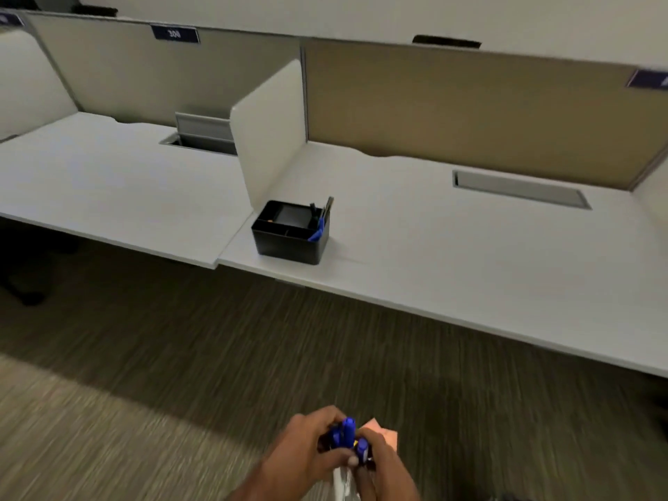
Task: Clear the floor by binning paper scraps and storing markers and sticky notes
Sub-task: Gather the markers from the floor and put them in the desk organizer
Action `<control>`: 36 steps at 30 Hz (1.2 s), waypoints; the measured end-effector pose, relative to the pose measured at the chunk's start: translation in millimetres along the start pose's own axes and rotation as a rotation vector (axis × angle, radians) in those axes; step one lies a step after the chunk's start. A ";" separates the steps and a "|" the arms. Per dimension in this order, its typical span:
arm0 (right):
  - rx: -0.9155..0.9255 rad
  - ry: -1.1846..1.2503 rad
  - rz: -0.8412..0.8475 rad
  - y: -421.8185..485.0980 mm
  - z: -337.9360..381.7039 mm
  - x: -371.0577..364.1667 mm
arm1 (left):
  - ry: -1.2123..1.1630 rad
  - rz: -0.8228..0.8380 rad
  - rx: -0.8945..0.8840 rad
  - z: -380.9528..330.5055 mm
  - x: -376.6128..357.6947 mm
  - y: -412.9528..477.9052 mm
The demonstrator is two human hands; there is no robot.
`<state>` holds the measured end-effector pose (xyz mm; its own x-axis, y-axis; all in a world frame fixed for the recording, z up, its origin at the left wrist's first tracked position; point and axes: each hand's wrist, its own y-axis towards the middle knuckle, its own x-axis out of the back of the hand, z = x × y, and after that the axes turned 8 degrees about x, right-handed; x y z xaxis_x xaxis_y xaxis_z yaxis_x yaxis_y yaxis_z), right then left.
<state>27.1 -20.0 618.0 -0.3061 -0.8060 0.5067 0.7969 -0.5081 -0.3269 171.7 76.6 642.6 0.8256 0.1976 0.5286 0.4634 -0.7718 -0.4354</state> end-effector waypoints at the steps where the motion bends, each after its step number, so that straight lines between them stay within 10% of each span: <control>1: 0.007 -0.006 -0.025 3.5 12.4 7.1 | -0.019 -0.036 -0.053 -4.0 10.4 4.0; 36: 0.779 -0.239 -0.320 163.7 261.9 165.0 | 0.152 -0.286 -0.267 -183.2 290.5 69.4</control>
<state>243.5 -156.6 857.0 -0.5282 -0.5305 0.6630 0.8472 -0.2771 0.4533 384.7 -30.3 899.4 0.6092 0.3509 0.7111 0.5513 -0.8321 -0.0617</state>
